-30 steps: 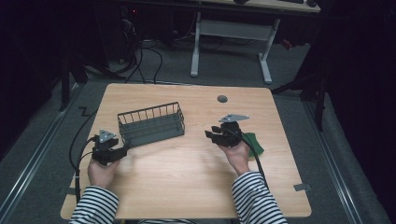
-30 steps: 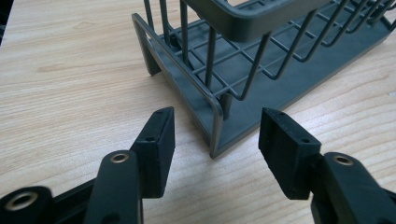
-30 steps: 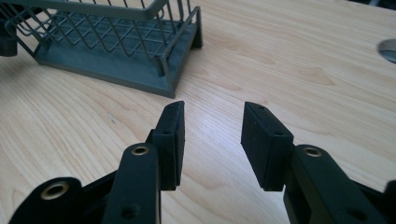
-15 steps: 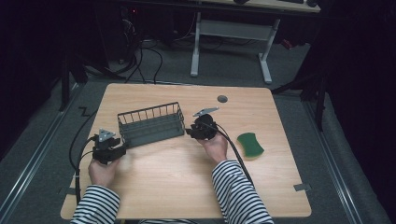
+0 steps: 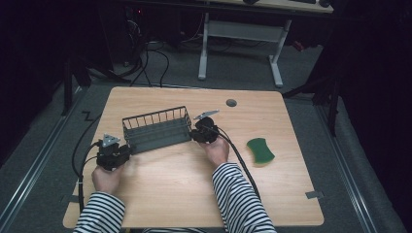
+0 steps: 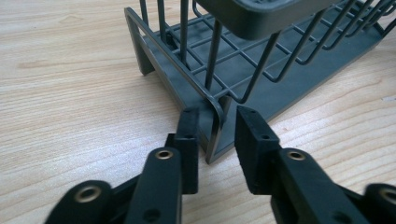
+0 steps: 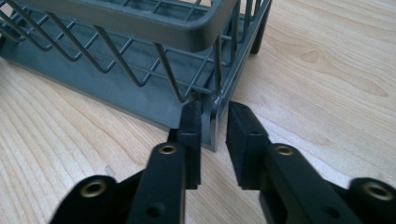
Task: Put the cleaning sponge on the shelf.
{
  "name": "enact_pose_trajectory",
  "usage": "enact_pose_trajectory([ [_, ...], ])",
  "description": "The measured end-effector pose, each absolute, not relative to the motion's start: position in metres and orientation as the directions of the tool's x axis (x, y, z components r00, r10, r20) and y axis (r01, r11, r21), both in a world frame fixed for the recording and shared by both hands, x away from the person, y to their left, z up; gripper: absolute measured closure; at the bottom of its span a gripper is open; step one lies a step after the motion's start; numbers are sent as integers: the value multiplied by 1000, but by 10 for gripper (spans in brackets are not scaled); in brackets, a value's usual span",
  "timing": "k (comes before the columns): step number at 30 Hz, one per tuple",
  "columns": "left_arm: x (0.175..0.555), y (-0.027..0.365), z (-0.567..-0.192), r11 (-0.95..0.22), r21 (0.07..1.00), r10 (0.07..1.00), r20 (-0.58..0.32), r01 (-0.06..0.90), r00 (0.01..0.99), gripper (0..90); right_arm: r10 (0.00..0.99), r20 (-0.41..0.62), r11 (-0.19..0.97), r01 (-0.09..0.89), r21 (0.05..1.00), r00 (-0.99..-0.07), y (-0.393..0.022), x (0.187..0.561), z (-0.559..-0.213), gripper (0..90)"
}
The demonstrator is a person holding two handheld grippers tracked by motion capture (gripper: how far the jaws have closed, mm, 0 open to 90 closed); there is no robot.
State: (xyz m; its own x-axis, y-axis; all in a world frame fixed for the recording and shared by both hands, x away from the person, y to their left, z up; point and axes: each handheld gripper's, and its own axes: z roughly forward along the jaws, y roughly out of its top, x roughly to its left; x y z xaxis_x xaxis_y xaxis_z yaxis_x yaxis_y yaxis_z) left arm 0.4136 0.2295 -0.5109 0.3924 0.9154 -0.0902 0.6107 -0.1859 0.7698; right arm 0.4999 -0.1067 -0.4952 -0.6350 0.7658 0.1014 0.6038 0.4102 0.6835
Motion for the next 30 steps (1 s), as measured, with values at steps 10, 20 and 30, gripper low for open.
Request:
enact_pose_trajectory([
  [10, 414, 230, -512, -198, 766, 910, -89, 612, 406, 850, 763, 77, 430, 592, 682, -642, -108, 498, -494, 863],
  [20, 409, 222, -511, -245, 767, 892, -62, 593, 449, 862, 767, 79, 429, 601, 675, -637, -115, 492, -493, 864],
  [30, 403, 215, -508, -258, 763, 874, -76, 592, 479, 864, 750, 74, 456, 594, 663, -658, -127, 484, -489, 865],
])
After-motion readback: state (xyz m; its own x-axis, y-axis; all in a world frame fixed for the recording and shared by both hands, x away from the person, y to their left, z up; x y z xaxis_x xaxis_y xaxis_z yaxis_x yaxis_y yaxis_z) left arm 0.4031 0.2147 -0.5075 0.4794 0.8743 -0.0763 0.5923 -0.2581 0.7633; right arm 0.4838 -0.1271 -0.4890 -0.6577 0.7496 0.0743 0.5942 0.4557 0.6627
